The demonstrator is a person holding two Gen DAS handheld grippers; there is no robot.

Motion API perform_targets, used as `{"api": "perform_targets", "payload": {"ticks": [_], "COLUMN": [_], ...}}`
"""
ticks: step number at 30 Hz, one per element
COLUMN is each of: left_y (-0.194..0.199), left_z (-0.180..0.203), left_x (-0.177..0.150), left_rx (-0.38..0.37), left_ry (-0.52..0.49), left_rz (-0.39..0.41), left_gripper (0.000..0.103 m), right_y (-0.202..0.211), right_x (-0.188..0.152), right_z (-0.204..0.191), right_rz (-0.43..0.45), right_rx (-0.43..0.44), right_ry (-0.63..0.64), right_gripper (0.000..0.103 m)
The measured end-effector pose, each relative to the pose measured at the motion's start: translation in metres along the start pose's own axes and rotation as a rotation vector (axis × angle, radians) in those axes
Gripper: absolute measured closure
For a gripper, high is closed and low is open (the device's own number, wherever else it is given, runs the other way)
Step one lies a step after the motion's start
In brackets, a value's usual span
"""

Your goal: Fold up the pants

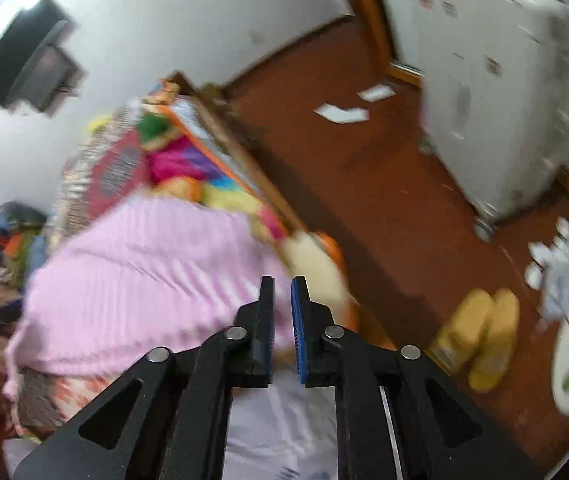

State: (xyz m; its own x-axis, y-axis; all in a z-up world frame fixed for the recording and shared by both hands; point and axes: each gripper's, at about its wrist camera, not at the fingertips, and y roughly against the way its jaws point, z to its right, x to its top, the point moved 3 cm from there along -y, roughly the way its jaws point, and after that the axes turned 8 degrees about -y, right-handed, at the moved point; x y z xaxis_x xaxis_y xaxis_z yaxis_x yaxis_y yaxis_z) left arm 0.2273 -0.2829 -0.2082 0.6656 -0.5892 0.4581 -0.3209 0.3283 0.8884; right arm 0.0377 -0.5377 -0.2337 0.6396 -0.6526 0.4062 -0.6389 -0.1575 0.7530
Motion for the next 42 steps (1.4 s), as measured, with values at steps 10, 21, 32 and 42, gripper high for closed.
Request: {"api": "perform_targets", "payload": {"ticks": [10,21,32,42], "left_y": [-0.046,-0.048,-0.045,-0.044], "left_z": [0.012,0.011,0.012,0.010], "left_x": [-0.018,-0.033,-0.036,-0.034], "left_rx": [-0.035,-0.061,-0.061,-0.073], "left_ry": [-0.065,-0.097,-0.102,-0.075], "left_rz": [-0.123,-0.141,-0.125,-0.114], "left_gripper": [0.049,0.049,0.049,0.049], "right_y": [-0.112,-0.147,-0.147,-0.159], "right_x": [0.053,0.005,0.053,0.051], "right_z": [-0.052,-0.144,-0.072,-0.033], "right_rz": [-0.186,-0.311,-0.183,-0.405], "right_rx": [0.076,0.087,-0.205,0.018], "right_ry": [0.184,0.560,0.423,0.171], "right_gripper": [0.048,0.048,0.037,0.045]}}
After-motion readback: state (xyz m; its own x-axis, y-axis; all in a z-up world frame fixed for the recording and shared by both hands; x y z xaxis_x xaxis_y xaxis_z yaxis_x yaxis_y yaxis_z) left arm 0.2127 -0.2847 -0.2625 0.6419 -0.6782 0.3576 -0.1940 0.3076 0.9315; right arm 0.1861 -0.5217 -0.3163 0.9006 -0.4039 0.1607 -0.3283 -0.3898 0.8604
